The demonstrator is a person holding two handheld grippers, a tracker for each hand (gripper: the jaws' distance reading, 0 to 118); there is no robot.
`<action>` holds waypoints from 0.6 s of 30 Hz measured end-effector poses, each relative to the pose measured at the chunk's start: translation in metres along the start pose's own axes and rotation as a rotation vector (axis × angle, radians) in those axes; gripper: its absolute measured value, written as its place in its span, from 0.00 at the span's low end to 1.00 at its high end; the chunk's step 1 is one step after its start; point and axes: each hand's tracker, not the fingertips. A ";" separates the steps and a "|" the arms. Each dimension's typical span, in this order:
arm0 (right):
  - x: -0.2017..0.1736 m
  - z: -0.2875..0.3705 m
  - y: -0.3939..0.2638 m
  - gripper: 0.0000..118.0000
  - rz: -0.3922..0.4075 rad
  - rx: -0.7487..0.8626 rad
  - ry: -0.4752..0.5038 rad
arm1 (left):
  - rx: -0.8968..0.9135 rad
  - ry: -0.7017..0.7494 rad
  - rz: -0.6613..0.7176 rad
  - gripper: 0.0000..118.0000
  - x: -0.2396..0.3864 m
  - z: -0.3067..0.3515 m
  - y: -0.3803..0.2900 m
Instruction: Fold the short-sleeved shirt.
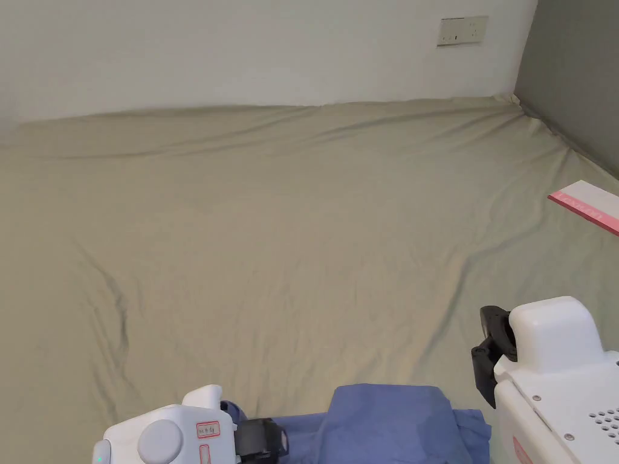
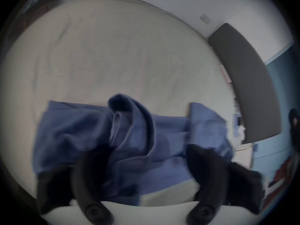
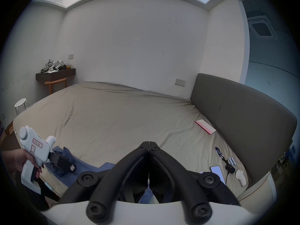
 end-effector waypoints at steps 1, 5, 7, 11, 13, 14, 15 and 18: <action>0.001 0.000 0.000 0.02 -0.001 0.000 -0.003 | -0.004 -0.082 0.018 0.90 0.006 0.002 0.000; 0.004 -0.002 0.001 0.02 -0.008 0.004 -0.008 | 0.107 -0.255 0.097 0.94 0.013 0.028 -0.002; 0.004 -0.002 0.002 0.02 -0.014 0.007 -0.008 | 0.178 -0.235 0.081 0.79 0.008 0.045 -0.002; -0.002 0.002 0.005 0.02 -0.008 0.015 0.001 | 0.307 0.000 -0.075 0.08 -0.008 0.072 -0.006; -0.004 0.003 0.005 0.02 0.001 0.016 0.006 | 0.339 0.063 -0.138 0.00 -0.015 0.074 -0.012; -0.006 0.003 0.005 0.02 0.004 0.016 0.009 | 0.333 0.101 -0.172 0.00 -0.019 0.072 -0.016; -0.006 0.004 0.005 0.02 0.005 0.015 0.011 | 0.323 0.130 -0.207 0.00 -0.021 0.068 -0.020; -0.009 0.005 0.005 0.02 0.010 0.012 0.016 | 0.301 0.215 -0.304 0.00 -0.021 0.047 -0.041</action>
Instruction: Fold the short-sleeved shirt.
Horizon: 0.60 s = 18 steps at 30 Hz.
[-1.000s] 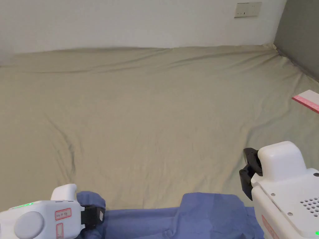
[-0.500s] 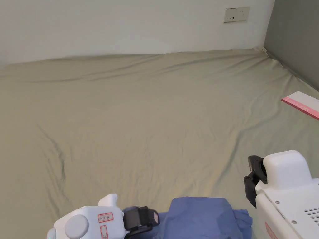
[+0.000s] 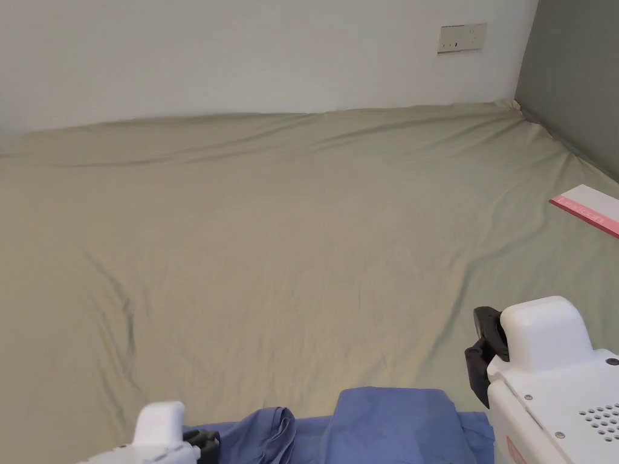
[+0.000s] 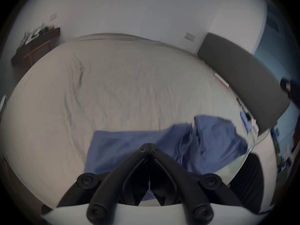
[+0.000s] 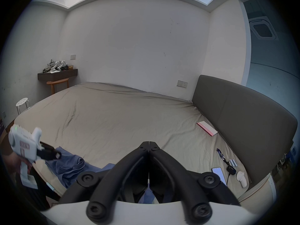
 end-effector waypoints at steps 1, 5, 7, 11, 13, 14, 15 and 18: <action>-0.001 0.000 0.001 0.02 0.002 -0.002 0.001 | -0.015 -0.019 -0.018 0.00 0.006 -0.006 -0.007; -0.004 0.000 0.000 0.02 0.008 -0.010 0.006 | -0.087 -0.035 -0.081 0.00 0.039 -0.038 -0.030; -0.005 0.001 0.000 0.02 0.012 -0.011 0.006 | -0.094 -0.033 -0.105 0.00 0.056 -0.048 -0.037; -0.004 0.002 -0.002 0.02 0.017 -0.014 0.003 | -0.066 -0.015 -0.166 0.00 0.082 -0.050 -0.039; -0.003 0.001 -0.003 0.02 0.020 -0.018 0.001 | -0.064 -0.032 -0.149 0.00 0.087 -0.052 -0.039; -0.003 0.000 -0.003 0.02 0.021 -0.019 0.000 | -0.066 -0.038 -0.142 0.00 0.090 -0.054 -0.039; -0.003 0.000 -0.003 0.02 0.021 -0.020 0.000 | -0.061 -0.044 -0.134 0.00 0.091 -0.056 -0.038; -0.003 -0.002 -0.004 0.02 0.019 -0.025 0.001 | -0.055 -0.094 -0.102 0.00 0.097 -0.060 -0.036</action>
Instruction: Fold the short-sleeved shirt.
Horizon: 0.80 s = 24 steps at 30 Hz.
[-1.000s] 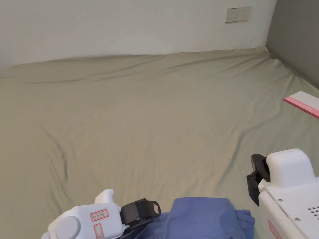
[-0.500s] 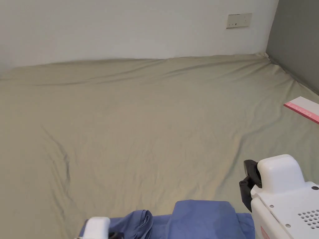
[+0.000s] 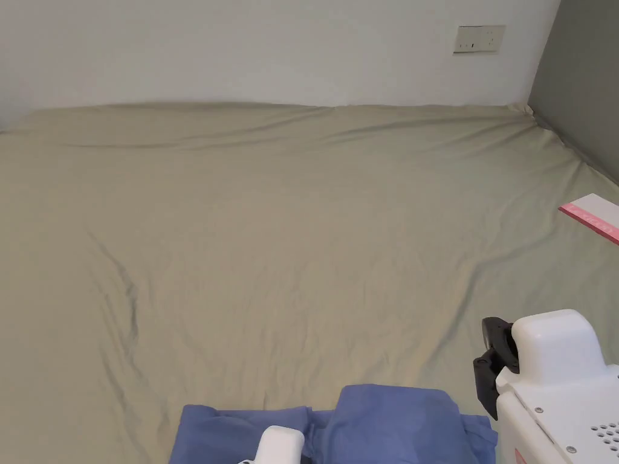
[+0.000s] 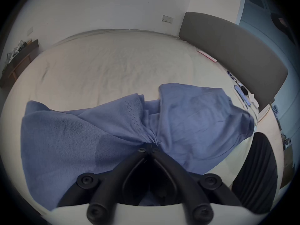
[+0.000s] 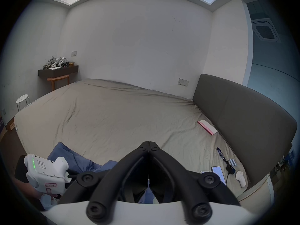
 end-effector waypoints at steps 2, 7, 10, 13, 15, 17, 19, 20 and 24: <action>-0.001 -0.001 0.000 0.02 0.005 -0.003 0.003 | 0.002 -0.048 0.019 0.00 0.002 0.003 0.003; -0.004 -0.003 0.002 0.02 0.012 -0.002 0.004 | 0.077 -0.365 0.192 0.00 -0.018 0.034 0.018; -0.005 -0.005 0.003 0.02 0.008 -0.005 0.007 | 0.120 -0.505 0.286 0.00 -0.044 0.054 0.030; -0.007 -0.005 0.004 0.02 0.016 -0.003 0.010 | 0.162 -0.375 0.286 0.00 -0.079 0.071 0.039; -0.008 -0.005 0.005 0.02 0.019 -0.002 0.013 | 0.170 -0.297 0.297 0.07 -0.112 0.077 0.040; -0.009 -0.005 0.005 0.02 0.023 -0.002 0.015 | 0.135 -0.221 0.342 0.15 -0.149 0.077 0.035; -0.010 -0.006 0.006 0.02 0.028 -0.003 0.014 | 0.085 -0.240 0.419 0.46 -0.182 0.076 0.026; -0.010 -0.006 0.006 0.02 0.029 -0.003 0.013 | 0.069 -0.262 0.463 0.64 -0.198 0.076 0.020; -0.011 -0.008 0.007 0.02 0.035 -0.008 0.012 | -0.025 -0.354 0.581 0.94 -0.234 0.064 0.000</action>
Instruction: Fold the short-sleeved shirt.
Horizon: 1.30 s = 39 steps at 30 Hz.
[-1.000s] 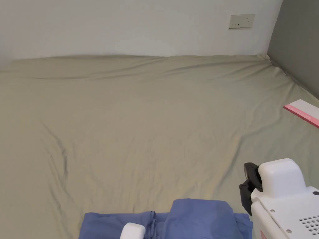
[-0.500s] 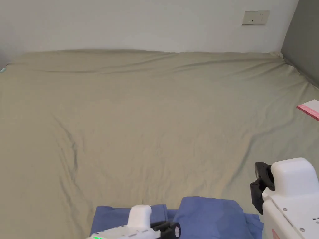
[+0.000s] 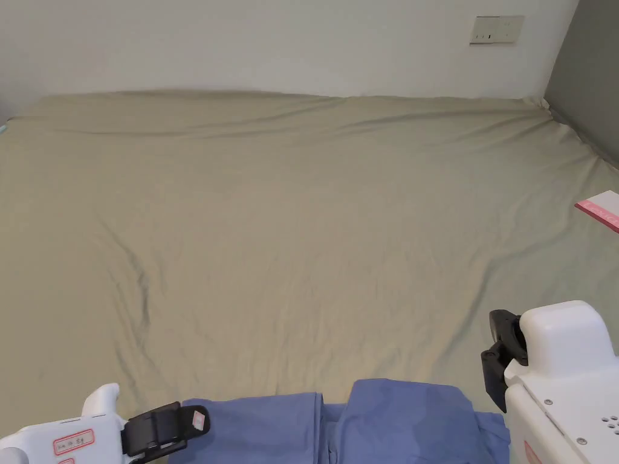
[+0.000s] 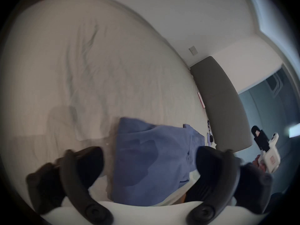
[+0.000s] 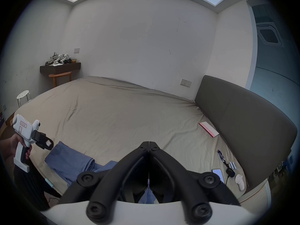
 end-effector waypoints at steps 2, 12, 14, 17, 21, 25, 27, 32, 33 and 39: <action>-0.001 -0.002 0.000 0.02 0.002 -0.006 0.000 | -0.022 -0.064 0.059 0.98 -0.014 -0.007 -0.003; -0.012 -0.004 0.003 0.02 0.023 -0.016 0.015 | -0.111 -0.281 0.243 0.92 -0.017 -0.053 -0.015; -0.015 -0.004 0.005 0.02 0.024 -0.015 0.018 | -0.130 -0.239 0.154 0.50 0.001 -0.059 -0.015; -0.018 -0.003 0.006 0.02 0.028 -0.012 0.028 | -0.165 0.086 0.012 0.13 0.018 -0.075 -0.018; -0.020 0.000 0.010 0.02 0.047 -0.008 0.028 | -0.101 0.164 -0.146 0.13 0.039 -0.054 -0.015; -0.018 -0.001 0.011 0.02 0.046 -0.004 0.022 | -0.072 0.190 -0.209 0.13 0.050 -0.039 -0.014; -0.018 0.000 0.013 0.02 0.045 -0.002 0.020 | -0.069 0.178 -0.211 0.13 0.050 -0.032 -0.011; -0.020 0.002 0.016 0.02 0.056 0.009 0.027 | 0.003 0.306 -0.232 0.13 0.038 -0.001 0.007; -0.021 0.002 0.017 0.02 0.056 0.010 0.028 | 0.009 0.315 -0.227 0.13 0.037 0.005 0.011; -0.020 -0.002 0.016 0.02 0.050 0.012 0.035 | 0.128 0.589 -0.264 0.13 0.026 0.067 0.037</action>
